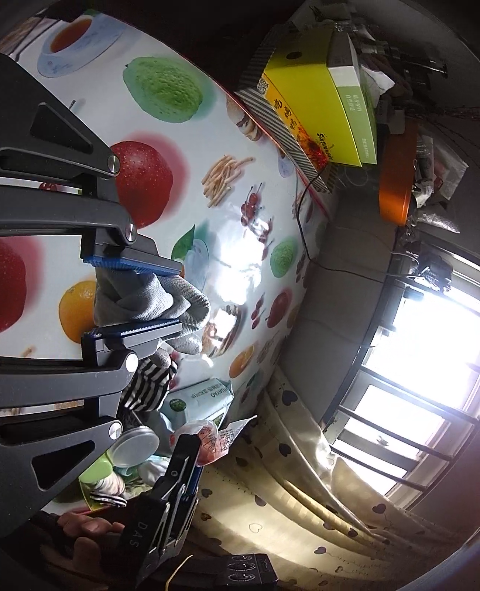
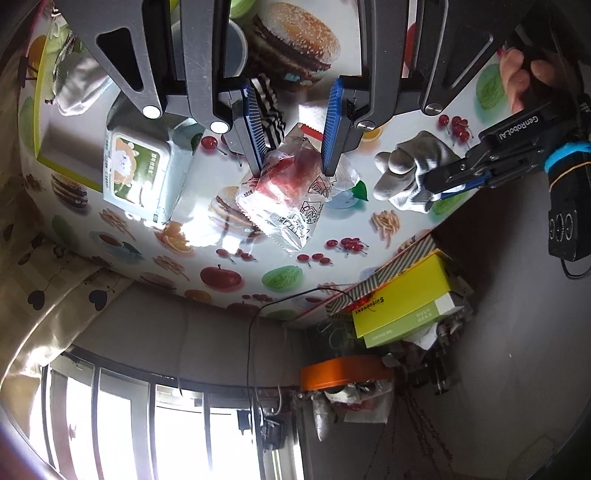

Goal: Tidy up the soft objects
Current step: 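Carry the white sock and plastic bag toward the yellow-rimmed tray, then lower the plastic bag into the tray and open the right tool, then lower the white sock into the tray and open the left tool, then lift both tools out of the tray toward the remaining table items, then grasp the white towel with the left tool while the right tool grasps the striped sock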

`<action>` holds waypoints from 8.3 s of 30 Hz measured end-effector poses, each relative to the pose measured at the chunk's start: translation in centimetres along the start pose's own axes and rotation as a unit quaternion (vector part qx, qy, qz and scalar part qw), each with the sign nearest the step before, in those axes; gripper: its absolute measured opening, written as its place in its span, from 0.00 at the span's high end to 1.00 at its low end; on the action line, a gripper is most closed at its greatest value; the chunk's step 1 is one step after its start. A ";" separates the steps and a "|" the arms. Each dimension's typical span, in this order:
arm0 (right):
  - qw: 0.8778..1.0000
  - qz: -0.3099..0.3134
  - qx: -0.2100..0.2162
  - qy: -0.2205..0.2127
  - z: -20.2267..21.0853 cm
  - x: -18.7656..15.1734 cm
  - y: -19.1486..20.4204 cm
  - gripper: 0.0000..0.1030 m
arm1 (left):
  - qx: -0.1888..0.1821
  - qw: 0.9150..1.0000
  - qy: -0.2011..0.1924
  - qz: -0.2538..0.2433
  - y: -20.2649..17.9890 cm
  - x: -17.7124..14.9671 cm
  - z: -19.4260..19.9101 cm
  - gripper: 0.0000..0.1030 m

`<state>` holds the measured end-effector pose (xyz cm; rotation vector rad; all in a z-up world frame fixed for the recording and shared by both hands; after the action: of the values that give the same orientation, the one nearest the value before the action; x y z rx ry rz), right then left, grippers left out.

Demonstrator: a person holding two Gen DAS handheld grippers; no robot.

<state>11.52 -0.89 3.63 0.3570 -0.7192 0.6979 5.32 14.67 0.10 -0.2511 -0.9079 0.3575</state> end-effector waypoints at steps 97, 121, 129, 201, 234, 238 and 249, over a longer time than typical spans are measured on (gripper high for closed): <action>0.968 -0.209 -0.127 -0.054 10.9 -14.8 -21.8 0.44 | -0.123 0.956 0.143 -0.223 -27.4 -4.1 -11.7 0.76; 0.963 -0.225 -0.125 -0.075 11.5 -14.8 -23.1 0.44 | -0.122 0.956 0.127 -0.235 -29.5 -2.0 -15.2 0.76; 0.965 -0.216 -0.125 -0.078 11.9 -14.5 -22.2 0.44 | -0.139 0.947 0.153 -0.247 -29.5 -3.9 -14.3 0.66; 0.992 -0.089 -0.077 -0.048 9.9 -9.1 -8.2 0.42 | -0.093 0.985 0.062 -0.128 -14.8 -3.0 -2.6 0.59; 0.996 -0.065 -0.048 -0.035 6.3 -6.9 -7.4 0.41 | 0.017 0.995 0.103 -0.003 -5.0 -2.0 -8.9 0.53; 0.997 -0.061 -0.046 -0.032 5.8 -6.5 -7.3 0.41 | 0.034 0.992 0.124 0.001 -4.7 -2.5 -10.7 0.53; 0.999 -0.006 -0.047 -0.006 2.9 -3.8 -5.6 0.41 | 0.044 0.991 0.123 -0.017 -4.3 -3.2 -11.4 0.66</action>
<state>11.92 -8.15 2.65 0.2800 -0.7579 0.6489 13.51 8.74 -7.41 -0.1938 -0.6506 0.3267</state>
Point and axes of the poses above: each gripper's, at about its wrist camera, not at the fingertips, and z roughly against the way its jaws point, y to its left, x to its top, the point moved 3 cm from there along -z, roughly the way its jaws point, and after that the axes turned 2 degrees about y, right-handed, at the moved point
